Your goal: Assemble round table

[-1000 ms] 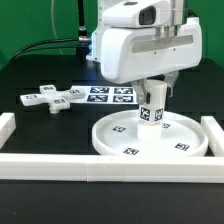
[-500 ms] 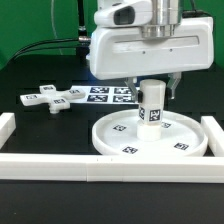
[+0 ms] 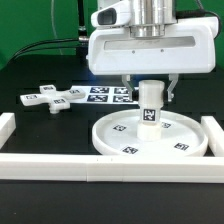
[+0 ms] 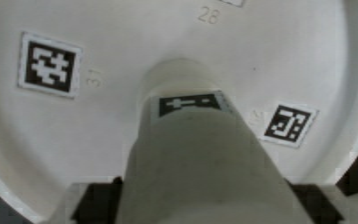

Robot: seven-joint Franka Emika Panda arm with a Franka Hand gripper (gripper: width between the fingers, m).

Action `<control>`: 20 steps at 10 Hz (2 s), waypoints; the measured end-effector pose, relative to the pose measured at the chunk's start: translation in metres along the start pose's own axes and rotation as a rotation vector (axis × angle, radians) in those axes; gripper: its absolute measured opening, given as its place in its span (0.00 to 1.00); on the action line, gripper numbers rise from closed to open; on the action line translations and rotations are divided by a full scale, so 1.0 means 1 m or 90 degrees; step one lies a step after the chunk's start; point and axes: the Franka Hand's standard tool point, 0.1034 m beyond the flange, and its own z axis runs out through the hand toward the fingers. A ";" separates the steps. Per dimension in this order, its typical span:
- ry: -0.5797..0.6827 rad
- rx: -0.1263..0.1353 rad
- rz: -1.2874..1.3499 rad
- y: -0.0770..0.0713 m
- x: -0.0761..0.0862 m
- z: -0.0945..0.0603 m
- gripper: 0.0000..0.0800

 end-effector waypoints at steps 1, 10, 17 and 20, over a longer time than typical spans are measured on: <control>-0.002 0.001 0.075 0.001 0.000 0.000 0.52; -0.058 0.007 0.551 0.002 -0.005 0.001 0.52; -0.061 0.014 0.499 0.002 -0.006 0.002 0.79; -0.059 0.020 0.338 0.002 -0.007 0.002 0.81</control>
Offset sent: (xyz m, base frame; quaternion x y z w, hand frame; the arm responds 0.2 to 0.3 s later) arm 0.0008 0.0085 -0.0037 -0.0220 -0.0321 0.2588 0.9651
